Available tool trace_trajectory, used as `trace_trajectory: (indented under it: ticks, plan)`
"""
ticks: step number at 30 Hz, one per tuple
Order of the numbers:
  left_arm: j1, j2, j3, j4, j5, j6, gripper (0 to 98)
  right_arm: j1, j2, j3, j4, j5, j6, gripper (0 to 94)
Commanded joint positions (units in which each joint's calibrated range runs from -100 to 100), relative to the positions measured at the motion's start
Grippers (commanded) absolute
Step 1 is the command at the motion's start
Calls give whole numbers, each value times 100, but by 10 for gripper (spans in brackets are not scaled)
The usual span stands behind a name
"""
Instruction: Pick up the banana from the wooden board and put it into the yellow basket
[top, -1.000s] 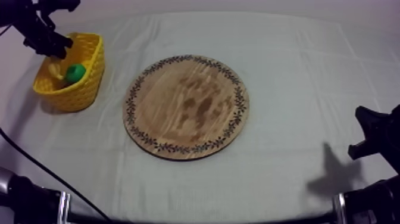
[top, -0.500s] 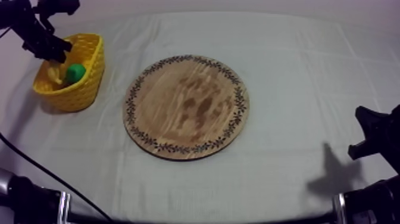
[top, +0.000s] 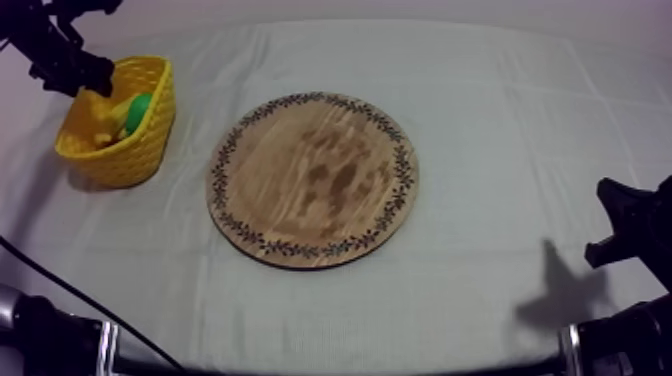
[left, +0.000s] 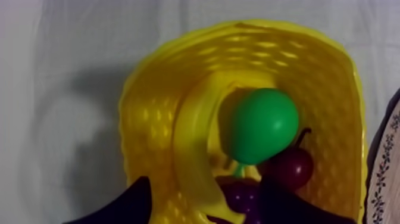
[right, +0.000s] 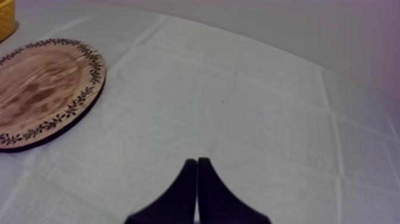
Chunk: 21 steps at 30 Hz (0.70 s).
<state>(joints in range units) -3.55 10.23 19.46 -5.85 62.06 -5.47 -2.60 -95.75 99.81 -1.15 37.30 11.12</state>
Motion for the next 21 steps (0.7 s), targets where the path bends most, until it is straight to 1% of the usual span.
trace_trajectory:
  ticks: [1,4,6,12,17,21]
  plan:
    - [-3,-51,-38,14,-28,-27,537,0,0,-3,0,-4,8,3]
    - [-9,-202,-86,44,-138,-98,348,0,0,-3,0,-4,8,3]
    - [-26,-343,-134,81,-183,-152,278,0,0,-3,0,-4,8,3]
    - [-66,-962,-236,230,-243,-289,172,0,0,-3,0,-4,8,3]
    - [-64,-1729,-64,369,-258,-444,58,0,0,-3,0,-4,8,3]
    - [27,-2494,340,391,-267,-464,20,0,0,-3,0,-4,8,3]
